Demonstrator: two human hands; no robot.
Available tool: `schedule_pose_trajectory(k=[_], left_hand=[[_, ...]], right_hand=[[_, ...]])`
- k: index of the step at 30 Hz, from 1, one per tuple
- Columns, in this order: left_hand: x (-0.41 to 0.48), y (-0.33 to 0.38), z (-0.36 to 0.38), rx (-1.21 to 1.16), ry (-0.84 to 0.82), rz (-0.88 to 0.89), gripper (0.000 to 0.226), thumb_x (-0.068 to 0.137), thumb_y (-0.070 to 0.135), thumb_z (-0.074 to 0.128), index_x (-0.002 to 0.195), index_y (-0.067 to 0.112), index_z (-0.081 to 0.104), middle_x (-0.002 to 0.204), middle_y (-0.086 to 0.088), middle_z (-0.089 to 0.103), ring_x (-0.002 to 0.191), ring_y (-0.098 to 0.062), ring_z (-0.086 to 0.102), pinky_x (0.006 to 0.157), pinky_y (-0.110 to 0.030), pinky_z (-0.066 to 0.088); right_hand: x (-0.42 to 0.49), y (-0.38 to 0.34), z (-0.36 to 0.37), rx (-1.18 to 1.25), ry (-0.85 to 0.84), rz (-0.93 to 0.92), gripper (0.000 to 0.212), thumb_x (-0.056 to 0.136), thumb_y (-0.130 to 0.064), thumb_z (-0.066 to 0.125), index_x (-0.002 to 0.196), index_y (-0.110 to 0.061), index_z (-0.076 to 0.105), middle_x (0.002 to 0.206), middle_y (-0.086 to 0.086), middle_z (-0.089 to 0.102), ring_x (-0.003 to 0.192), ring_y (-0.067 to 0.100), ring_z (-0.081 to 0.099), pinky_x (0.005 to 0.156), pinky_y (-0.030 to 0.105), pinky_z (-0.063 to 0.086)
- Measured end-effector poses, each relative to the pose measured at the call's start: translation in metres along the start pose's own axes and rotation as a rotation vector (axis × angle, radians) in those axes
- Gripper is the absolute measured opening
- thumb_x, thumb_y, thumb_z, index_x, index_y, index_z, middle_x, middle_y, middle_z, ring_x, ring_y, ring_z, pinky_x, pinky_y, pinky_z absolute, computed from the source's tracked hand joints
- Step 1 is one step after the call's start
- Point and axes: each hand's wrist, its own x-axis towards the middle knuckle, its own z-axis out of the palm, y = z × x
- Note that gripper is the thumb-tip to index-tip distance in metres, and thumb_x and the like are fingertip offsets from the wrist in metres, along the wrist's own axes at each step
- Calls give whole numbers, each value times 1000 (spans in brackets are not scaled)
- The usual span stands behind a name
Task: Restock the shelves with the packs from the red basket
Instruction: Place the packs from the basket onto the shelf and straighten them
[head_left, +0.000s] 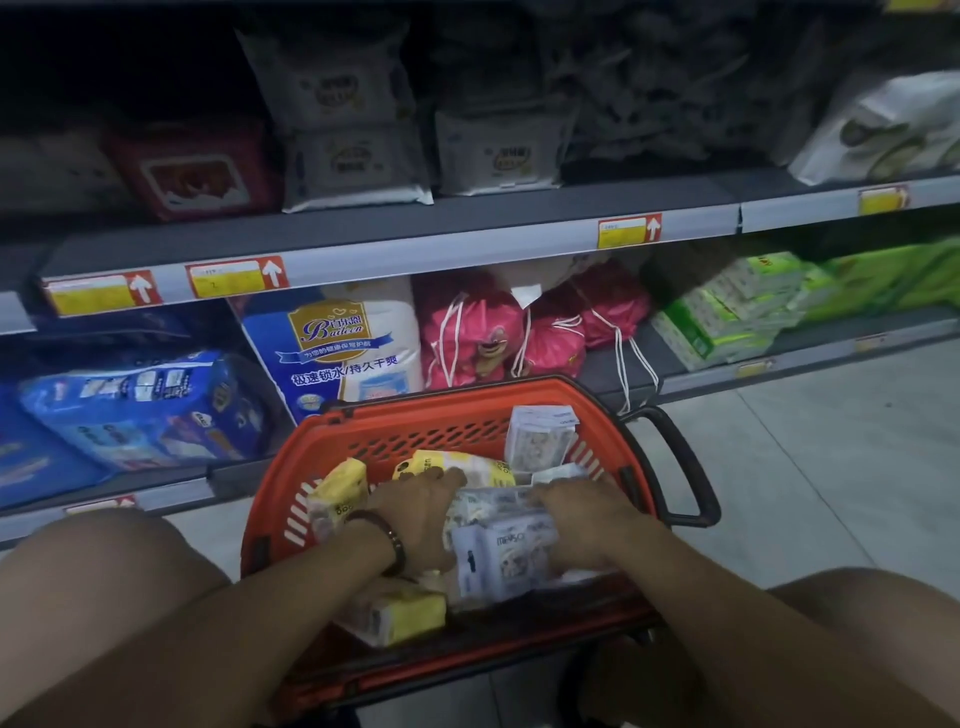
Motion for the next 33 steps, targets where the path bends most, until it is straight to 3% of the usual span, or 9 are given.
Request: schedule_pose_trajectory(k=[4, 7, 12, 15, 18, 20, 24, 29, 33], left_hand=[[-4, -18, -17, -297, 66, -81, 83, 54, 64, 83, 122, 27, 53, 114, 4, 66, 103, -22, 66, 82, -35, 55], [-12, -33, -24, -489, 145, -166, 90, 48, 58, 80, 129, 25, 60, 120, 1, 67, 109, -21, 64, 88, -30, 51], [-22, -41, -31, -999, 232, -320, 86, 57, 34, 89, 134, 24, 52, 120, -1, 64, 105, -21, 67, 95, -42, 58], [-27, -40, -39, -1197, 275, -343, 71, 59, 26, 89, 122, 21, 56, 113, -8, 67, 95, -26, 69, 85, -46, 61], [-34, -41, -52, -1594, 234, -299, 63, 77, 4, 81, 133, 16, 53, 106, -19, 67, 81, -30, 68, 63, -40, 58], [-41, -40, -61, -1699, 239, -235, 57, 88, -4, 71, 137, 18, 52, 107, -17, 64, 88, -30, 65, 69, -48, 63], [-46, -37, -70, -1765, 319, -154, 51, 89, -12, 67, 132, 13, 55, 119, -13, 59, 97, -37, 69, 81, -75, 55], [-46, -25, -73, -1899, 395, -76, 63, 86, -12, 68, 138, 20, 53, 124, -20, 67, 98, -38, 73, 83, -66, 59], [-48, -10, -79, -2173, 269, 34, 53, 93, 25, 66, 142, 7, 57, 134, -20, 68, 121, -39, 66, 105, -57, 52]], right_hand=[[-2, 29, -8, 386, 58, -16, 82, 70, -51, 92, 144, -36, 58, 134, -10, 70, 121, 19, 67, 100, 37, 53], [0, 36, -7, 747, 95, -39, 63, 87, -46, 85, 144, -35, 61, 129, -10, 73, 115, 14, 72, 99, 34, 57], [1, 23, -24, 1209, 182, 31, 20, 101, -40, 70, 110, -25, 80, 110, 1, 81, 98, 21, 78, 92, 43, 61], [-2, 12, -36, 1344, 143, 48, 32, 104, -42, 63, 103, -14, 79, 106, 11, 79, 88, 22, 77, 86, 41, 58], [-7, 5, -49, 1524, 55, -59, 61, 84, -58, 81, 120, -8, 77, 117, 25, 76, 110, 47, 73, 97, 57, 56], [-13, 3, -64, 1445, 69, -143, 70, 69, -57, 91, 123, -15, 75, 120, 18, 78, 113, 42, 73, 100, 56, 56], [-30, -10, -87, 1141, 116, -226, 75, 75, -23, 97, 138, -30, 58, 127, -7, 76, 115, 10, 73, 101, 33, 58], [-27, -24, -93, 1145, 264, -262, 80, 69, -11, 97, 137, -26, 57, 122, -4, 78, 111, 13, 75, 99, 40, 60], [-29, -35, -102, 1215, 316, -277, 78, 65, -17, 91, 133, -34, 58, 117, -6, 80, 107, 16, 77, 96, 45, 61]])
